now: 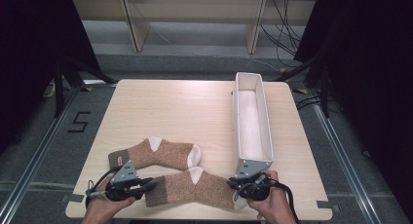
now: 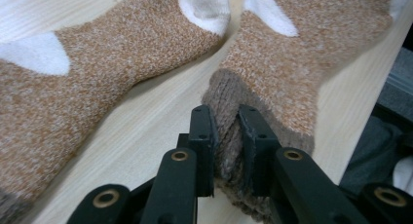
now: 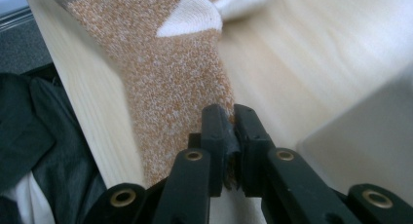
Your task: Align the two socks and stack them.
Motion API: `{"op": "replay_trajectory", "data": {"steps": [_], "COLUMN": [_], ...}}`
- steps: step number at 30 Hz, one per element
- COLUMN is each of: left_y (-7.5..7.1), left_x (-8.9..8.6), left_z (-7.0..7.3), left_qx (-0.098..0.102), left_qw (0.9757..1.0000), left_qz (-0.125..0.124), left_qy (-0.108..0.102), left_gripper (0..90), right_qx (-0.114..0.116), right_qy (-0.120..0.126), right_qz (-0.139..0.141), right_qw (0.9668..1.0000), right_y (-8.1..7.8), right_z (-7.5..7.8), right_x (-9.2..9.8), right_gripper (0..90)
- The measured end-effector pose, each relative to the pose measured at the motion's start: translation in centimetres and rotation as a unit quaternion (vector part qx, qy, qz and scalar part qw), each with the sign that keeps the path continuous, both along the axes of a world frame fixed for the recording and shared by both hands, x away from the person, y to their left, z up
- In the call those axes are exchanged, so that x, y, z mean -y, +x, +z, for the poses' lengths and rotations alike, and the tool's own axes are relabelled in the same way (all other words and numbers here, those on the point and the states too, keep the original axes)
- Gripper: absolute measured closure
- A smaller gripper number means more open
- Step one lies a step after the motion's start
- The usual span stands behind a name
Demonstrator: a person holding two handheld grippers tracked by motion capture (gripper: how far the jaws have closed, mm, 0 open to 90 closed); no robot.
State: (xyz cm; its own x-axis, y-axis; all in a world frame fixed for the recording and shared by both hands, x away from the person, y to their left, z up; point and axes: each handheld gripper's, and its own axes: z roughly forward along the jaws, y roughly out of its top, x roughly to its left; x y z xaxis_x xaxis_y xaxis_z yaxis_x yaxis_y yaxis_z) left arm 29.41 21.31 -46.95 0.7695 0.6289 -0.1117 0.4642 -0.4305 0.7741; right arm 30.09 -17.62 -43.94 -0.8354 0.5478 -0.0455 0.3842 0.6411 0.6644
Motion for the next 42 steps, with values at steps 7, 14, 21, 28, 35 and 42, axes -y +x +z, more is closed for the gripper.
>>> {"op": "replay_trajectory", "data": {"steps": [7,14,21,28,35,42], "left_y": [1.1,3.5,6.0,7.9,9.0,9.1], "left_x": [-4.5,-9.2,-11.9,-13.1,-12.3,-11.9], "left_z": [3.0,3.6,2.9,1.7,-0.8,-1.4], "left_qx": [0.014,0.012,-0.006,-0.038,-0.074,-0.091], "left_qw": [0.9992,0.9954,0.992,0.9896,0.9863,0.9867], "left_qz": [0.037,0.094,0.126,0.139,0.147,0.128], "left_qy": [-0.009,-0.006,-0.012,-0.006,-0.016,0.041], "left_gripper": [76.9,76.8,76.8,76.6,76.0,71.4], "right_qx": [0.009,0.016,-0.008,-0.032,-0.059,-0.071], "right_qy": [0.016,0.01,-0.001,-0.004,-0.031,-0.065], "right_qz": [0.013,0.044,0.035,0.033,0.002,-0.02], "right_qw": [0.9997,0.9988,0.9993,0.999,0.9978,0.9951], "right_y": [2.7,6.7,10.6,13.3,14.3,14.4], "right_z": [2.5,3.3,2.7,1.3,-0.7,-3.1], "right_x": [-2.7,-8.1,-12.9,-14.7,-14.2,-14.2], "right_gripper": [84.6,84.6,84.6,84.3,83.3,76.1]}}
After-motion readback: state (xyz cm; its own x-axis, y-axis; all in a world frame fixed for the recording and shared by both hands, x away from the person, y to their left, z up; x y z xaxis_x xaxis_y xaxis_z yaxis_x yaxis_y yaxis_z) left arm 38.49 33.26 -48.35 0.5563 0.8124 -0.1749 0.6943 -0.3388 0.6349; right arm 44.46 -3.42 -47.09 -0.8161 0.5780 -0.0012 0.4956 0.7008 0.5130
